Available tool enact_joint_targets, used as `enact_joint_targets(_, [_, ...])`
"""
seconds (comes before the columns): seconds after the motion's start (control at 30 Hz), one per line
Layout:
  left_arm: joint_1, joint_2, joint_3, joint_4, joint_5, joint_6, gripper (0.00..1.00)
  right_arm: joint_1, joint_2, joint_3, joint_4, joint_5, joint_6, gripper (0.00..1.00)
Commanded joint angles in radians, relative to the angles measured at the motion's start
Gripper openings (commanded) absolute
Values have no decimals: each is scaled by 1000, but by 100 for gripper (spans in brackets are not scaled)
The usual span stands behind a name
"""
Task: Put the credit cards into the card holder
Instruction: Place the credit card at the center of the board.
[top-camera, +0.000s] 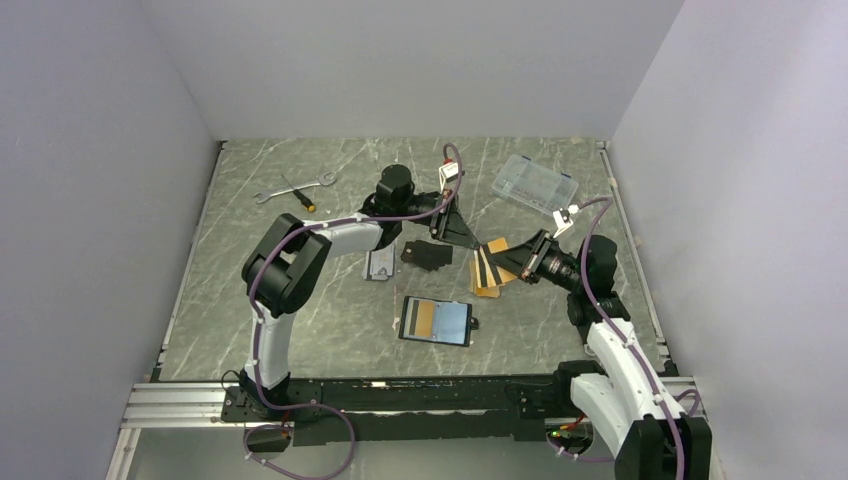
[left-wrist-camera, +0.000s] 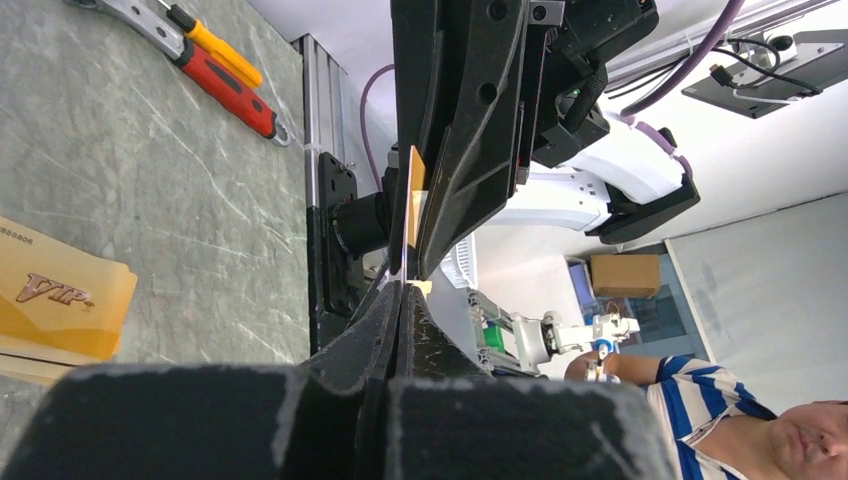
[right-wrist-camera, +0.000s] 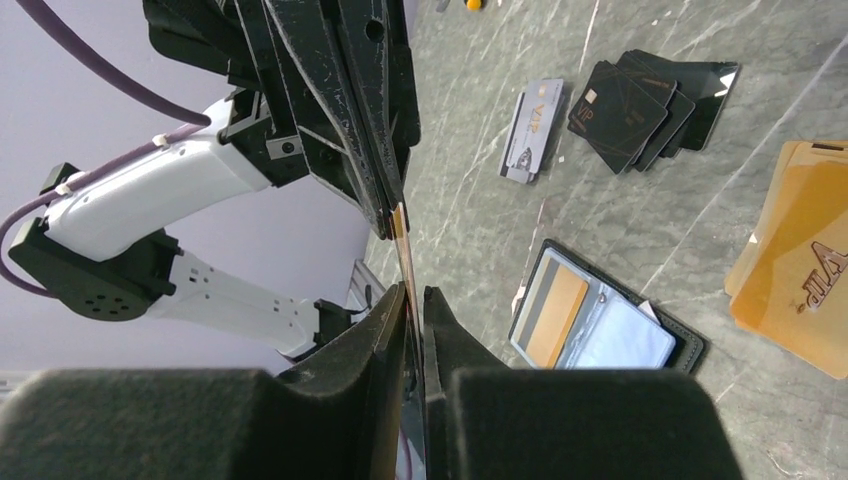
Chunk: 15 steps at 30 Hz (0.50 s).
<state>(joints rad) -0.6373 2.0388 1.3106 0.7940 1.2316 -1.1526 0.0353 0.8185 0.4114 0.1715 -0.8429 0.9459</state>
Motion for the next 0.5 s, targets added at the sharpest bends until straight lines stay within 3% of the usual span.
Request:
enact_joint_targets(0.0, [24,-78,-4,-37,19,59,0,-25,-17,-8,-48,57,-32,13])
enact_joint_targets(0.33, [30,-85,0,-91,7,100,0,-29,-25,-20,-64,63,-40,13])
enact_joint_targets(0.47, [31,-82,7,-180,-27,159,0,-29,-37,4,-152,102,-90,13])
